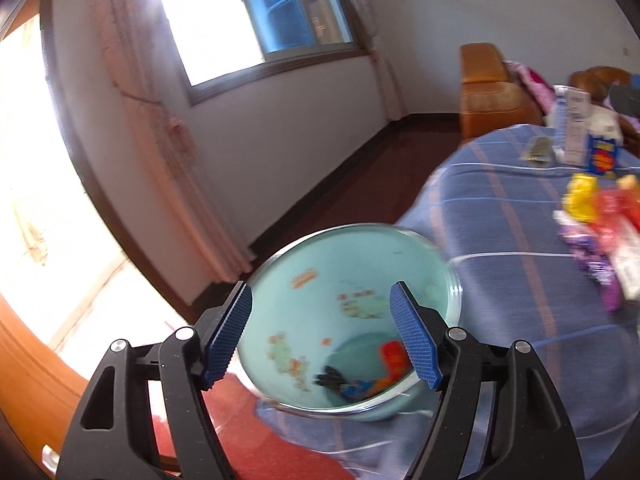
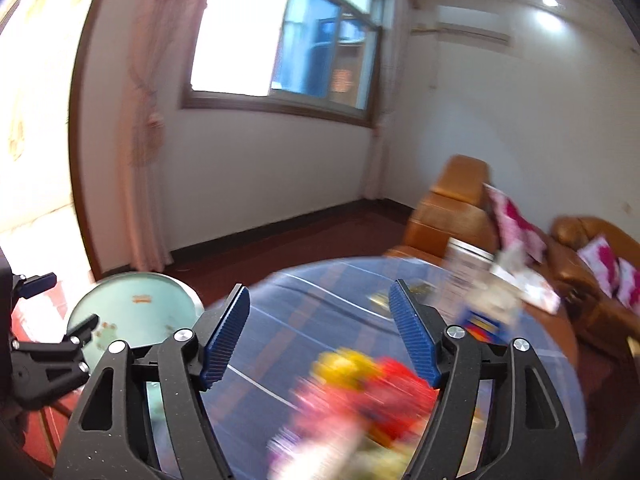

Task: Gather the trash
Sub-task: 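Move both tools back to the trash pile on the table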

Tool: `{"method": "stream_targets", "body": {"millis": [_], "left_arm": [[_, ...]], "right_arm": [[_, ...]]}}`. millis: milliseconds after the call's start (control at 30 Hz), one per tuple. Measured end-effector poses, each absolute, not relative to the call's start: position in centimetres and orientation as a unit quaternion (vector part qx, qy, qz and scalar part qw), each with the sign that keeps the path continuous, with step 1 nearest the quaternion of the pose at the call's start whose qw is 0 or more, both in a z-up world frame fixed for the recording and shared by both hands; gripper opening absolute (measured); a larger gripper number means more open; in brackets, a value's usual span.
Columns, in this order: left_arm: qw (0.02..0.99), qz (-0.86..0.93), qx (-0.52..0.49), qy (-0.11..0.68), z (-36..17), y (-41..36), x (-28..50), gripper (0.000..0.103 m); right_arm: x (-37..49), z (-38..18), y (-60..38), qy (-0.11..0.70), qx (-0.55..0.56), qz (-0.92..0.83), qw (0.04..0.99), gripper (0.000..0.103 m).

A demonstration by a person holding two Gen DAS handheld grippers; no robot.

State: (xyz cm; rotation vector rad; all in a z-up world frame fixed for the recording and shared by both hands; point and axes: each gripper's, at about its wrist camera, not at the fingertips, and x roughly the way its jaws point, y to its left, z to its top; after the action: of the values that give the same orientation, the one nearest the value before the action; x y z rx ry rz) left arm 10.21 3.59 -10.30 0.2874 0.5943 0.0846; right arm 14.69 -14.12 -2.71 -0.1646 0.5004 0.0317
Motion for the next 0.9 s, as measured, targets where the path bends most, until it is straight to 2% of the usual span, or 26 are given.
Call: {"method": "stream_targets", "body": {"millis": [400, 667, 800, 867, 900], "left_arm": [[0.942, -0.072, 0.173, 0.28, -10.6, -6.3, 7.3, 0.073], [0.935, -0.133, 0.192, 0.265, -10.1, -13.0, 6.3, 0.073], [0.928, -0.151, 0.208, 0.271, -11.1, -15.0, 6.2, 0.073], [0.92, -0.164, 0.213, 0.284, -12.0, -15.7, 6.4, 0.063], [0.916, -0.172, 0.214, 0.292, -12.4, -15.9, 6.4, 0.047]], "right_arm": [[4.7, -6.8, -30.8, 0.288, 0.006, -0.168, 0.943, 0.075], [1.9, -9.4, -34.3, 0.302, 0.026, -0.193, 0.933, 0.076], [1.4, -10.1, -34.7, 0.298, 0.041, -0.194, 0.934, 0.079], [1.5, -10.4, -34.5, 0.298, 0.043, -0.187, 0.935, 0.079], [1.5, -10.5, -34.4, 0.298, 0.043, -0.184, 0.936, 0.079]]}}
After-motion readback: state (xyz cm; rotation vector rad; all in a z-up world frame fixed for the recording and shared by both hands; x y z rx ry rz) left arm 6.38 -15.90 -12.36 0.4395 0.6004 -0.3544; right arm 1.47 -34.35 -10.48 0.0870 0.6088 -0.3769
